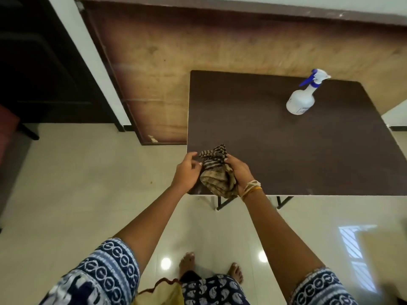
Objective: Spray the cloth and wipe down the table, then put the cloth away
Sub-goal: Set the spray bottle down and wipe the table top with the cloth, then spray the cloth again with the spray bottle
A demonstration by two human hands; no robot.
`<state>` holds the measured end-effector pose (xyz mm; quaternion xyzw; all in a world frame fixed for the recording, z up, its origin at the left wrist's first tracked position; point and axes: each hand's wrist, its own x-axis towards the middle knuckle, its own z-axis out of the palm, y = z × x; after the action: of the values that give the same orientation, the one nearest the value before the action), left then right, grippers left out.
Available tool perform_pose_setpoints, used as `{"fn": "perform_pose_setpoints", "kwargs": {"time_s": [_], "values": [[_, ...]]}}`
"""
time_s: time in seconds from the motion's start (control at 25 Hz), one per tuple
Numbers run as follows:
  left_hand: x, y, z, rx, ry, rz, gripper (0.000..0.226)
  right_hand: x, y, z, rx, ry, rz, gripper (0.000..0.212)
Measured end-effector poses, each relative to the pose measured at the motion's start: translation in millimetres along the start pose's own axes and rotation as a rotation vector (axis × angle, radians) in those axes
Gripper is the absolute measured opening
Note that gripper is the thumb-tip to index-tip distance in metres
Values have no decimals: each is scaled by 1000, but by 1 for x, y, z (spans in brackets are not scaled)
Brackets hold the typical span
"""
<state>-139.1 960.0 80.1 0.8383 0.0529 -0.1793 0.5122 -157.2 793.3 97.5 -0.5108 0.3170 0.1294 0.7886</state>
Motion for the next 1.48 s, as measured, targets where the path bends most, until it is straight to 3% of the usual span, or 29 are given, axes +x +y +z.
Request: {"fn": "perform_pose_setpoints", "kwargs": {"time_s": [0.08,0.16,0.24,0.32,0.44,0.52,0.6,0.68,0.76,0.84,0.92,1.0,1.08,1.16,1.28,1.48], "values": [[9,22,12,-311,-145,-250,57,-14,-12,-12,254,-102,150,37],[12,50,18,-545,-358,-437,62,-16,-21,-27,402,-131,117,41],[11,80,23,-672,-510,-469,61,-15,-37,-36,391,-137,92,54],[20,105,34,-656,-550,-413,57,-11,-60,-42,299,-147,56,55],[45,134,62,-528,-482,-339,41,9,-98,-52,-65,-56,-48,46],[64,154,87,-544,-401,-336,29,32,-121,-68,-352,145,-138,52],[84,173,110,-576,-390,-330,24,58,-142,-92,-479,347,-205,35],[107,192,134,-587,-397,-314,22,83,-165,-120,-572,462,-158,30],[127,210,154,-623,-374,-328,25,109,-189,-150,-595,472,-114,26],[144,227,171,-724,-350,-373,28,132,-216,-176,-468,487,-137,26],[165,241,184,-830,-308,-413,29,155,-253,-200,-388,545,-208,38],[183,247,191,-852,-258,-435,30,180,-288,-219,-427,506,-272,60],[197,250,196,-846,-225,-454,31,205,-316,-229,-470,364,-297,67],[206,252,195,-865,-198,-455,30,224,-332,-233,-573,237,-326,57],[217,250,191,-894,-150,-432,30,240,-338,-237,-708,186,-391,42],[222,248,174,-930,-103,-400,28,232,-325,-240,-807,103,-447,50]]}}
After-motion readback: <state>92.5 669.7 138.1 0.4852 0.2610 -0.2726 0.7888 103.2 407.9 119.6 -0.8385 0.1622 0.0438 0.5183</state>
